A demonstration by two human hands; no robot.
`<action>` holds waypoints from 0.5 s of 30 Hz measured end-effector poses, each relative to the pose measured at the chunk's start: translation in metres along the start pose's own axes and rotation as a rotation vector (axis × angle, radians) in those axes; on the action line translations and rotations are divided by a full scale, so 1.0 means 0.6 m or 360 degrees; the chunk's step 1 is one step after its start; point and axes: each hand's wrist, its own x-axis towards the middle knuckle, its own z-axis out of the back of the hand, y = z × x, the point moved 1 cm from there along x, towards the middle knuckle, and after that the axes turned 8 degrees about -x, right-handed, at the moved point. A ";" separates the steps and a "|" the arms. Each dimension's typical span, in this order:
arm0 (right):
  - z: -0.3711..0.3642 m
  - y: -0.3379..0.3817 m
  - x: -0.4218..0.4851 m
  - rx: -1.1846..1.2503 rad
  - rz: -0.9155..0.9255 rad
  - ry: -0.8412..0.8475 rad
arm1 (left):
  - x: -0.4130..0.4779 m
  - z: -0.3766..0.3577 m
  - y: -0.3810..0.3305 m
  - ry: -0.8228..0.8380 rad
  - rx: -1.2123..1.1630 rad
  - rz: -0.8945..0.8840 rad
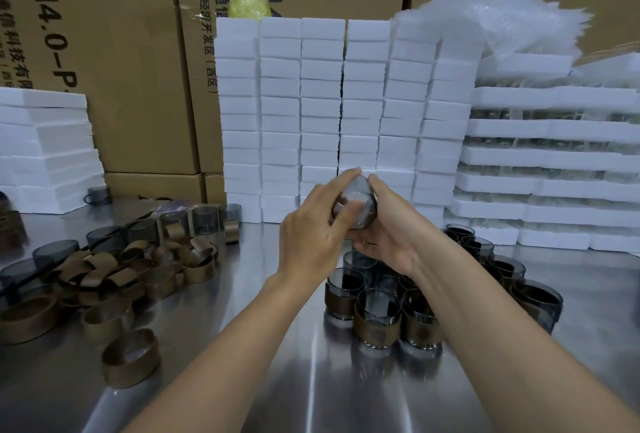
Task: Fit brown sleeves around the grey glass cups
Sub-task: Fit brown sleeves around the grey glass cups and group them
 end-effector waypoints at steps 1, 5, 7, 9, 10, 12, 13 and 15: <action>0.001 -0.004 -0.001 -0.0039 -0.0036 0.0031 | 0.003 0.001 0.002 -0.0016 -0.0157 0.0149; -0.008 -0.017 0.004 0.0092 -0.0095 0.0008 | 0.005 -0.003 0.003 0.0160 -0.0249 0.0374; -0.010 -0.020 0.008 0.0143 -0.0083 0.0009 | 0.002 -0.006 0.007 0.0221 -0.0210 0.0355; -0.007 -0.022 0.010 0.0092 -0.0048 0.0012 | 0.003 -0.008 0.008 0.0184 -0.0290 0.0414; -0.006 -0.022 0.010 0.0071 -0.0027 0.0009 | 0.005 -0.007 0.006 0.0139 -0.0393 0.0474; -0.003 -0.022 0.011 0.0005 0.0075 -0.0056 | 0.009 -0.004 0.007 0.0051 -0.0576 0.0640; -0.001 -0.022 0.013 -0.0070 0.0162 -0.0114 | 0.012 -0.001 0.012 0.0034 -0.0554 0.0697; 0.002 -0.027 0.017 -0.0229 0.0338 -0.0254 | 0.011 0.009 0.031 0.0042 -0.0288 0.0744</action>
